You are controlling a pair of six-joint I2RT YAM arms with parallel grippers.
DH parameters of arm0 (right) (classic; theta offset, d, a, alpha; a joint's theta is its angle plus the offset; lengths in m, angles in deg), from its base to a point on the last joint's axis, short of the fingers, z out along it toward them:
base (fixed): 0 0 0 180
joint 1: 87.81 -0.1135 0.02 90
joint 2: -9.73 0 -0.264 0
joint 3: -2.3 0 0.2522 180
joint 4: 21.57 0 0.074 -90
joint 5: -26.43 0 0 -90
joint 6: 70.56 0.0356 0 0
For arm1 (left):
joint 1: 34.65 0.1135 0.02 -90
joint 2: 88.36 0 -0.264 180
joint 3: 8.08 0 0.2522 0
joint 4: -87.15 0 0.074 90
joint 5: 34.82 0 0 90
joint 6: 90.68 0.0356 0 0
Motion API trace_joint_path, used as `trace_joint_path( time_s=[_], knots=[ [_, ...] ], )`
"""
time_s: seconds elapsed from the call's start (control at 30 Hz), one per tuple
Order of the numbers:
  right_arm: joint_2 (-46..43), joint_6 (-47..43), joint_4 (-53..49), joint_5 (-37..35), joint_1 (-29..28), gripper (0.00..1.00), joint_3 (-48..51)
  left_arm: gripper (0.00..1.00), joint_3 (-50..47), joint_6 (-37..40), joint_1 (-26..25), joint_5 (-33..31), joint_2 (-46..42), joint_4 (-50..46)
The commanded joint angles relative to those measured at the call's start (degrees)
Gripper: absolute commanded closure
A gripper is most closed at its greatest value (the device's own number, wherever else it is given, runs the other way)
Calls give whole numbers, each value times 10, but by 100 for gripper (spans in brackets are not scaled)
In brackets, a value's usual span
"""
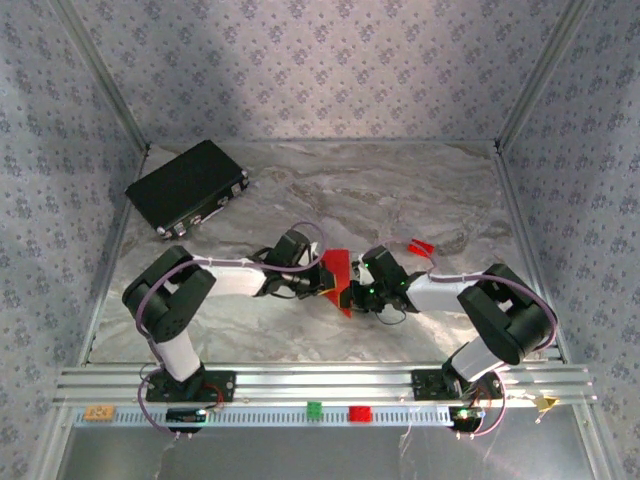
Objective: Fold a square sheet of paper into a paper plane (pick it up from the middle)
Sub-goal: Third fold the triangle at the center of the table.
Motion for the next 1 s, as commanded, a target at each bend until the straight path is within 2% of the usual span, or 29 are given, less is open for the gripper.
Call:
trace_joint_path(
  time_s=[0.0, 0.23, 0.5, 0.97],
  knots=[
    [11, 7, -52, -30, 5, 99, 18, 100, 14, -16, -16, -20, 18, -14],
    [20, 5, -69, -36, 5, 100, 17, 100, -2, -19, -4, -44, 45, -6],
    [24, 6, -73, -43, 6, 100, 21, 100, -22, 6, 43, -17, 45, 26],
    [25, 4, -63, -36, 8, 100, 22, 100, -33, 46, 117, -3, 27, 5]
  ],
)
